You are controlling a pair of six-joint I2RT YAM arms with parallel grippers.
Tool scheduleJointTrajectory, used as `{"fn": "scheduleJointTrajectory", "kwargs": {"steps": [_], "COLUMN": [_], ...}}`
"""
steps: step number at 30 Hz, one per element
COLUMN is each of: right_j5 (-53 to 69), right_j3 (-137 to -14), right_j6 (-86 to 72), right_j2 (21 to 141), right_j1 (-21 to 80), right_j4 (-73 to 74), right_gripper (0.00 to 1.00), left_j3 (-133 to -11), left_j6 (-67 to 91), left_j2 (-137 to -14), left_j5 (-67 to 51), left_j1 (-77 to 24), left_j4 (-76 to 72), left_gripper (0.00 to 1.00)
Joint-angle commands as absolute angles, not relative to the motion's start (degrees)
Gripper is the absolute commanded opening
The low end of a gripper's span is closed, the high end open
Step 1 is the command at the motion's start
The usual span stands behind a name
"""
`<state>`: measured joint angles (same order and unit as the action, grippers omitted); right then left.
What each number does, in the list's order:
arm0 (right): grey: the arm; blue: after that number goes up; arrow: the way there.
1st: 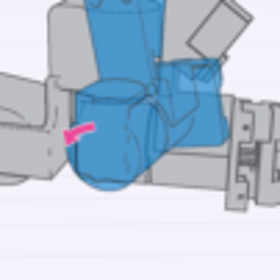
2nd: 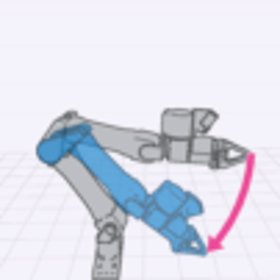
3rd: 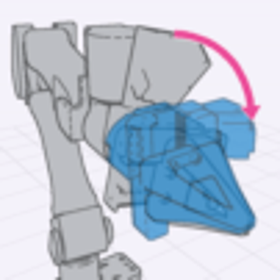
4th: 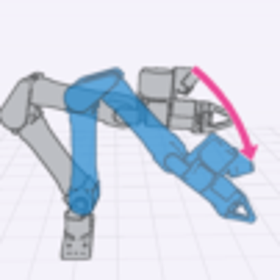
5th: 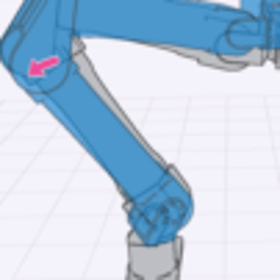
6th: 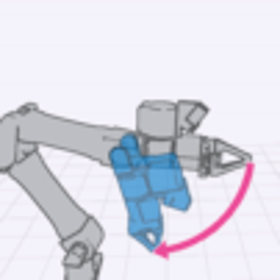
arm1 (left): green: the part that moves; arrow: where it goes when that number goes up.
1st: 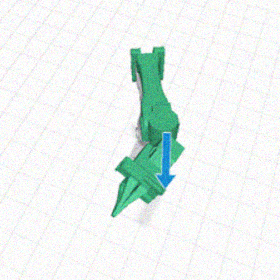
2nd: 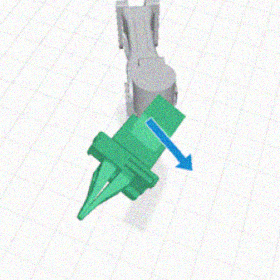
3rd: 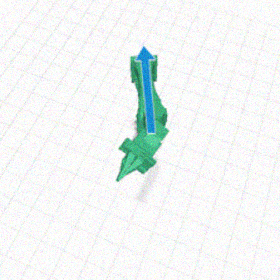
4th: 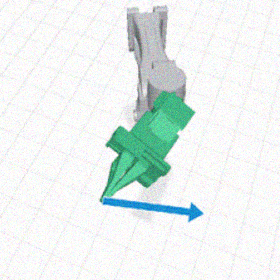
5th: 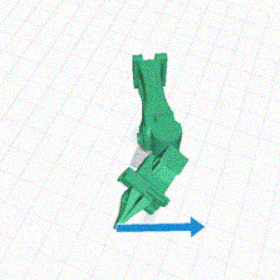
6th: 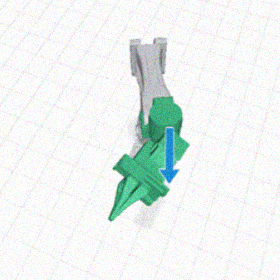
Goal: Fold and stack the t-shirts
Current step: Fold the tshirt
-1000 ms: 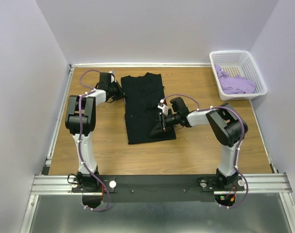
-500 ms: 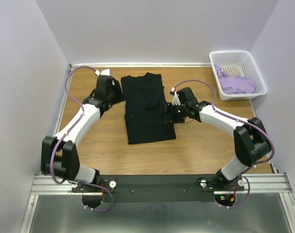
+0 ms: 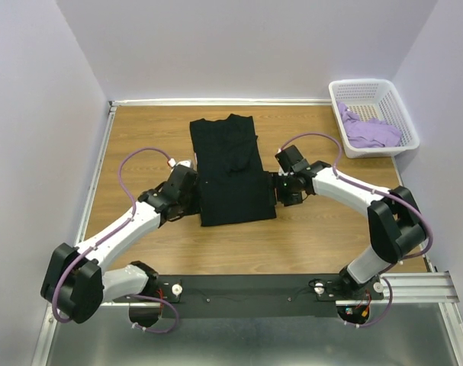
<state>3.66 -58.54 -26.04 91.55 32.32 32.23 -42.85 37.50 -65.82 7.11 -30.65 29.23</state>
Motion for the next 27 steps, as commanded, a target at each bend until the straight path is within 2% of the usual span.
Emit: {"fn": "scheduleJointTrajectory", "kwargs": {"steps": [1,12,18,25,27], "right_j5": [1.2,3.0,1.4,-1.6,-1.8], "right_j3": [-60.3,-61.8,-61.1,-59.8,-59.4], "right_j6": [-26.2,-27.7,-30.3,-31.8,-32.3], "right_j2": [94.6,99.5,101.0,104.5,105.6], "right_j1": [32.9,34.3,35.8,38.1,38.4], "right_j4": [33.3,32.6,33.7,35.3,35.4], "right_gripper": [0.65,0.61,0.56,0.55,0.5], "left_j3": [-39.8,-41.2,-41.2,-41.4,-41.3], "left_j6": [40.3,39.4,38.9,38.8,38.9], "left_j2": [-67.5,-76.6,-77.5,-78.2,-78.3], "left_j5": [3.9,2.9,3.3,4.0,4.0], "left_j1": [-31.3,-31.2,-31.3,-31.3,-31.2], "left_j4": [26.8,25.0,26.3,26.9,27.0], "left_gripper": [0.63,0.62,0.61,0.61,0.6]}}
